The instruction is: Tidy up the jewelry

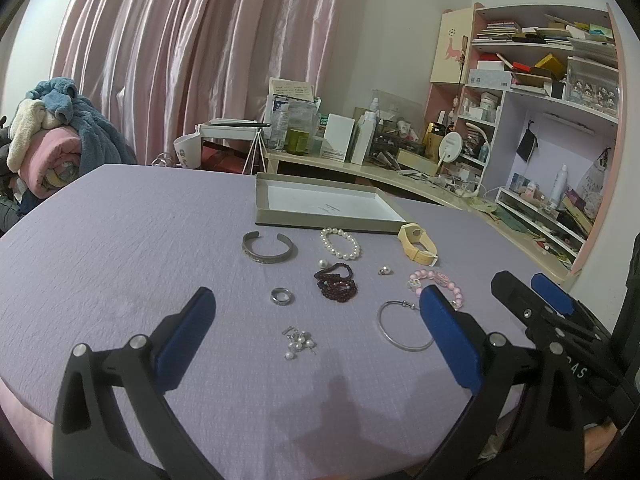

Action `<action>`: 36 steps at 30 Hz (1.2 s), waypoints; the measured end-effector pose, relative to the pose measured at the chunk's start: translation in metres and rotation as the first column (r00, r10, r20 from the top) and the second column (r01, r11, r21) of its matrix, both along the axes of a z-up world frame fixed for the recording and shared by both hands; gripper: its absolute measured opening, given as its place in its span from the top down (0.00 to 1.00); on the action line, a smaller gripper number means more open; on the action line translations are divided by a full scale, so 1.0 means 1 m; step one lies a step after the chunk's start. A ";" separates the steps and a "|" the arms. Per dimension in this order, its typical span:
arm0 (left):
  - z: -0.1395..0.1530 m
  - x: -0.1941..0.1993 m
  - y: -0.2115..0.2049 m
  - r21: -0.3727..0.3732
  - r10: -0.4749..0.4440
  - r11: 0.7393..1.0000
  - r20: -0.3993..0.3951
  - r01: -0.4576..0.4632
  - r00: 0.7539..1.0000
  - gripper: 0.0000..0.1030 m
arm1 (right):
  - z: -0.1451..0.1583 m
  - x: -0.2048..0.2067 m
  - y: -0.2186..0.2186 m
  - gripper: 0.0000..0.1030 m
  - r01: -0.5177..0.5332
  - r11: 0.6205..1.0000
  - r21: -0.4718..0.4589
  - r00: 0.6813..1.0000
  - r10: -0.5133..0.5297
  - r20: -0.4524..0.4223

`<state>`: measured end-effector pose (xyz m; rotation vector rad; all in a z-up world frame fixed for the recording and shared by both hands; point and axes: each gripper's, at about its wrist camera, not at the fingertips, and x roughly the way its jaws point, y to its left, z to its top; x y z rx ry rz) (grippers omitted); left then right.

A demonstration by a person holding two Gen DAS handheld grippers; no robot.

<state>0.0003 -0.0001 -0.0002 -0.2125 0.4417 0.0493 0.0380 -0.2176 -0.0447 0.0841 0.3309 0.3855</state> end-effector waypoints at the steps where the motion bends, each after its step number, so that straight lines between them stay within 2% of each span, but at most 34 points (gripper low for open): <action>1: 0.000 0.000 0.000 0.000 0.000 1.000 -0.001 0.000 1.000 0.02 | 0.000 0.000 0.000 0.01 0.000 1.000 0.000 1.000 0.000 0.000; 36: 0.000 0.000 0.000 0.000 0.002 1.000 -0.004 -0.002 1.000 0.02 | -0.003 0.001 -0.002 0.01 0.000 1.000 0.004 1.000 0.000 -0.004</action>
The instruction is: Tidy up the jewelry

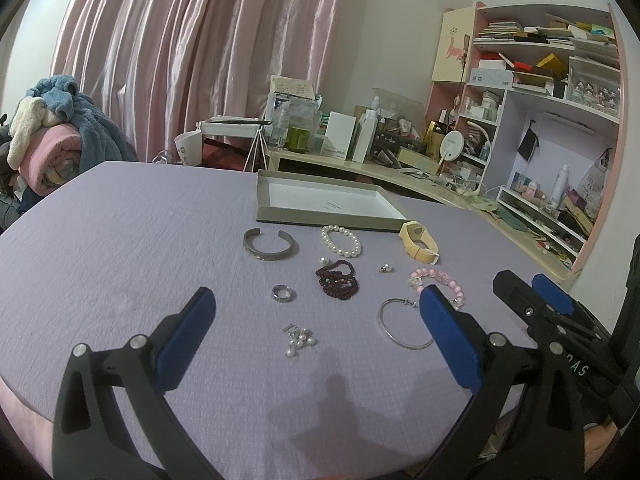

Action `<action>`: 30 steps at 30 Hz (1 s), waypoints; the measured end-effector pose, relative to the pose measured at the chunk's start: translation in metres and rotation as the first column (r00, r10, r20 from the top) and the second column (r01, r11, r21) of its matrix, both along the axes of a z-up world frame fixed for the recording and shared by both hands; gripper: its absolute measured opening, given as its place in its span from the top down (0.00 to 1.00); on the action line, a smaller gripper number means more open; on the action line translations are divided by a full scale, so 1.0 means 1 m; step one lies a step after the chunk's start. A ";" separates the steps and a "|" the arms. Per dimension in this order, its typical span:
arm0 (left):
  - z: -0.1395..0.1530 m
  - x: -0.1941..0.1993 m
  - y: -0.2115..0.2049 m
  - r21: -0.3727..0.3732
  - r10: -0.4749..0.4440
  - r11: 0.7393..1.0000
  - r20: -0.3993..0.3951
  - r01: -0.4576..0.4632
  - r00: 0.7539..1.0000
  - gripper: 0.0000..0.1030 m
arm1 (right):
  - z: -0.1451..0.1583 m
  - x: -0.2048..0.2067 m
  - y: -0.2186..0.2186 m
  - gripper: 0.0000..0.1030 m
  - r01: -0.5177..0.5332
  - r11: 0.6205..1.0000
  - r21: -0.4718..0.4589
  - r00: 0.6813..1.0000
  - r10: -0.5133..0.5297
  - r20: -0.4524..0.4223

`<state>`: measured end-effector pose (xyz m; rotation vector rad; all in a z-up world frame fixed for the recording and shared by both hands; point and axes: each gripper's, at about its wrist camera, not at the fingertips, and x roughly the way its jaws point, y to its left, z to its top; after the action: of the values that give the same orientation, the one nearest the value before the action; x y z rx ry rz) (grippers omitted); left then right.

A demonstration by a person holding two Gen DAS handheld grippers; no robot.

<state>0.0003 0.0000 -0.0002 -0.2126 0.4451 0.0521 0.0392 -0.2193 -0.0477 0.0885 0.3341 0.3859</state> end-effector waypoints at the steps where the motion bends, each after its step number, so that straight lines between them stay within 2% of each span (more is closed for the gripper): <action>1: 0.000 0.000 0.000 -0.001 0.000 1.000 0.000 0.000 1.000 0.02 | 0.000 0.000 0.000 0.01 0.001 1.000 -0.001 1.000 -0.001 0.000; 5: -0.012 0.000 0.000 -0.004 0.005 1.000 -0.001 -0.005 1.000 0.02 | 0.000 0.000 0.000 0.01 0.000 1.000 -0.002 1.000 0.000 -0.003; 10: -0.011 0.000 0.010 -0.005 0.024 1.000 -0.009 -0.024 1.000 0.02 | -0.005 0.003 0.004 0.01 -0.012 1.000 -0.010 1.000 0.012 -0.029; 20: -0.021 0.000 0.037 -0.016 0.072 0.997 -0.062 -0.073 0.995 0.02 | -0.035 0.022 0.031 0.01 -0.114 0.989 -0.092 0.974 0.093 -0.205; 24: -0.026 0.001 0.049 -0.049 0.041 0.998 -0.083 -0.045 0.996 0.02 | -0.046 0.026 0.041 0.01 -0.121 0.982 -0.147 0.963 0.080 -0.259; 30: -0.031 0.005 0.053 -0.043 0.026 0.999 -0.108 -0.031 0.994 0.02 | -0.053 0.037 0.050 0.03 -0.127 0.968 -0.217 0.943 0.050 -0.328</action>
<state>0.0050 0.0530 -0.0311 -0.2607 0.5505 0.0816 0.0759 -0.1697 -0.1010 -0.0990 0.7063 0.4193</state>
